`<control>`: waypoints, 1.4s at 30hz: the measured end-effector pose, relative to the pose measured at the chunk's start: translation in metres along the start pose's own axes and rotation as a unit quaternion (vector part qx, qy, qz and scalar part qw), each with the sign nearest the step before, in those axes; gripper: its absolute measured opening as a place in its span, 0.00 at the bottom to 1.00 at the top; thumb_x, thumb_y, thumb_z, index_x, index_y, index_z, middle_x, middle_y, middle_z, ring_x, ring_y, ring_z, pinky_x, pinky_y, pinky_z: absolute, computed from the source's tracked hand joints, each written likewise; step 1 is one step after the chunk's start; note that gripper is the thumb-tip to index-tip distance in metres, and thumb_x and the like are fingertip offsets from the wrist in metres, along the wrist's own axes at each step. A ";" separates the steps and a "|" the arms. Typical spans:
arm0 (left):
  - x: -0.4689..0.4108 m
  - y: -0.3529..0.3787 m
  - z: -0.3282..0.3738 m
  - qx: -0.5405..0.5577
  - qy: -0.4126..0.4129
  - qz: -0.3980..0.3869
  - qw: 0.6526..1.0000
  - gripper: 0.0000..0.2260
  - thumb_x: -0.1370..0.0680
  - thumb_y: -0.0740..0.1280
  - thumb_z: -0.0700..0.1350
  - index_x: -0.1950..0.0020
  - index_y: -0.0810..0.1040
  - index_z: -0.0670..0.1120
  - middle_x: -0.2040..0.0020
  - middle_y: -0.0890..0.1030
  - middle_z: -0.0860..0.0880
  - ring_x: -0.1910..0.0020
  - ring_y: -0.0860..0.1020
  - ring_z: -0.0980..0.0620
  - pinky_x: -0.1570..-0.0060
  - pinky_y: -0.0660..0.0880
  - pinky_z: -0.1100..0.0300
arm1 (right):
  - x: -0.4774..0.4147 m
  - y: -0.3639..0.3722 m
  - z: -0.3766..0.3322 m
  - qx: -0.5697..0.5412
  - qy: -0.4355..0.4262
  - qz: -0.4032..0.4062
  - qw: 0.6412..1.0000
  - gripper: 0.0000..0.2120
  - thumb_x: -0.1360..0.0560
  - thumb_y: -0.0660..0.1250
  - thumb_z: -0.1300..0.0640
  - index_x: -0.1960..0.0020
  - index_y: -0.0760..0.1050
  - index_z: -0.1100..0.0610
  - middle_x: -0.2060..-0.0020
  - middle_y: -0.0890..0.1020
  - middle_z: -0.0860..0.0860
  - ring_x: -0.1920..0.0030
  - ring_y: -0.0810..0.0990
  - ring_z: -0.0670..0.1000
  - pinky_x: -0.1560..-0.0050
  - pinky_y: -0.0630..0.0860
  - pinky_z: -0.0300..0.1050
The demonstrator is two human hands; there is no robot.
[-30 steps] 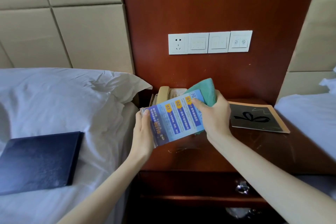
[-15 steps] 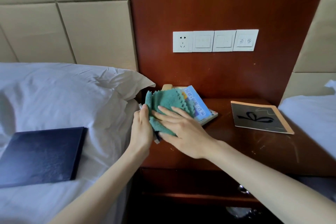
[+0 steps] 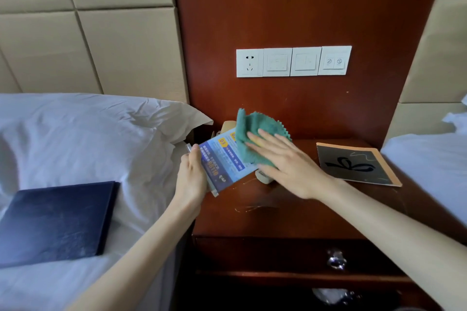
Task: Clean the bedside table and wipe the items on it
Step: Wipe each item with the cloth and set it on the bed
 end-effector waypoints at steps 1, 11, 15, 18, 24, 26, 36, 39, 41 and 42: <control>0.000 0.001 0.000 -0.009 0.006 -0.005 1.000 0.28 0.24 0.51 0.62 0.39 0.73 0.42 0.42 0.78 0.40 0.44 0.78 0.41 0.40 0.72 0.38 | 0.000 -0.001 0.007 -0.057 0.040 0.002 0.998 0.25 0.18 0.55 0.50 0.24 0.51 0.45 0.25 0.49 0.37 0.25 0.41 0.38 0.24 0.42 0.45; 0.013 0.001 0.025 -0.097 0.167 0.012 0.981 0.16 0.18 0.51 0.54 0.49 0.73 0.46 0.60 0.77 0.58 0.64 0.75 0.74 0.67 0.66 0.80 | 0.007 -0.009 0.033 -0.579 0.253 0.165 0.758 0.11 0.20 0.60 0.59 0.40 0.75 0.51 0.55 0.86 0.46 0.53 0.84 0.47 0.55 0.81 0.42; 0.010 -0.003 0.023 -0.088 0.158 0.024 0.983 0.17 0.18 0.52 0.56 0.52 0.73 0.47 0.62 0.78 0.55 0.64 0.78 0.66 0.65 0.70 0.73 | 0.009 -0.008 0.029 -0.605 0.258 0.092 0.747 0.08 0.20 0.61 0.58 0.48 0.79 0.56 0.55 0.86 0.52 0.54 0.85 0.52 0.58 0.82 0.45; 0.007 -0.008 0.026 -0.092 0.165 0.033 0.982 0.16 0.19 0.53 0.57 0.57 0.72 0.49 0.65 0.80 0.54 0.66 0.77 0.63 0.66 0.71 0.66 | 0.010 -0.003 0.026 -0.582 0.260 0.056 0.769 0.08 0.20 0.61 0.58 0.48 0.79 0.56 0.55 0.86 0.50 0.54 0.85 0.50 0.60 0.81 0.41; 0.013 -0.006 0.036 -0.136 0.216 0.025 0.967 0.18 0.23 0.52 0.61 0.49 0.72 0.49 0.62 0.81 0.51 0.65 0.79 0.62 0.65 0.73 0.64 | 0.014 0.000 0.029 -0.529 0.272 0.028 0.803 0.10 0.20 0.61 0.56 0.44 0.78 0.58 0.51 0.86 0.51 0.51 0.85 0.51 0.51 0.80 0.46; 0.014 -0.006 0.039 -0.153 0.229 0.018 0.961 0.22 0.24 0.51 0.63 0.43 0.71 0.49 0.59 0.81 0.51 0.59 0.81 0.57 0.59 0.76 0.56 | 0.015 0.000 0.032 -0.507 0.276 0.021 0.816 0.10 0.21 0.63 0.55 0.44 0.79 0.57 0.50 0.86 0.51 0.50 0.84 0.51 0.47 0.79 0.50; 0.010 -0.020 0.061 -0.285 0.295 0.008 0.912 0.19 0.22 0.49 0.61 0.42 0.68 0.50 0.58 0.77 0.48 0.59 0.76 0.49 0.59 0.68 0.55 | 0.036 -0.020 0.077 -0.337 0.349 0.093 0.869 0.06 0.24 0.67 0.55 0.50 0.78 0.57 0.56 0.84 0.52 0.58 0.84 0.50 0.59 0.80 0.47; -0.001 -0.043 0.068 -0.278 0.283 0.021 0.918 0.15 0.19 0.50 0.55 0.61 0.67 0.51 0.66 0.75 0.51 0.68 0.73 0.60 0.66 0.67 0.63 | 0.033 -0.012 0.075 -0.335 0.353 0.084 0.869 0.08 0.23 0.67 0.53 0.49 0.77 0.56 0.55 0.84 0.52 0.56 0.83 0.52 0.54 0.81 0.52; -0.008 -0.063 0.073 -0.294 0.281 0.030 0.913 0.18 0.18 0.50 0.53 0.65 0.65 0.48 0.69 0.72 0.52 0.71 0.70 0.59 0.67 0.66 0.63 | 0.027 -0.006 0.068 -0.356 0.351 0.097 0.860 0.10 0.23 0.66 0.52 0.45 0.77 0.56 0.53 0.83 0.52 0.54 0.83 0.51 0.56 0.81 0.51; -0.012 -0.074 0.075 -0.300 0.274 0.036 0.913 0.19 0.18 0.49 0.53 0.65 0.66 0.47 0.69 0.72 0.52 0.71 0.69 0.58 0.67 0.66 0.60 | 0.023 -0.004 0.063 -0.362 0.348 0.106 0.858 0.10 0.22 0.65 0.52 0.44 0.76 0.56 0.52 0.83 0.51 0.55 0.82 0.49 0.60 0.80 0.47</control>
Point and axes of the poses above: each hand's wrist, its own x-axis away from the middle knuckle, its own y-axis out of the palm, z = x × y, the point moved 6 cm from there along -x, towards the middle knuckle
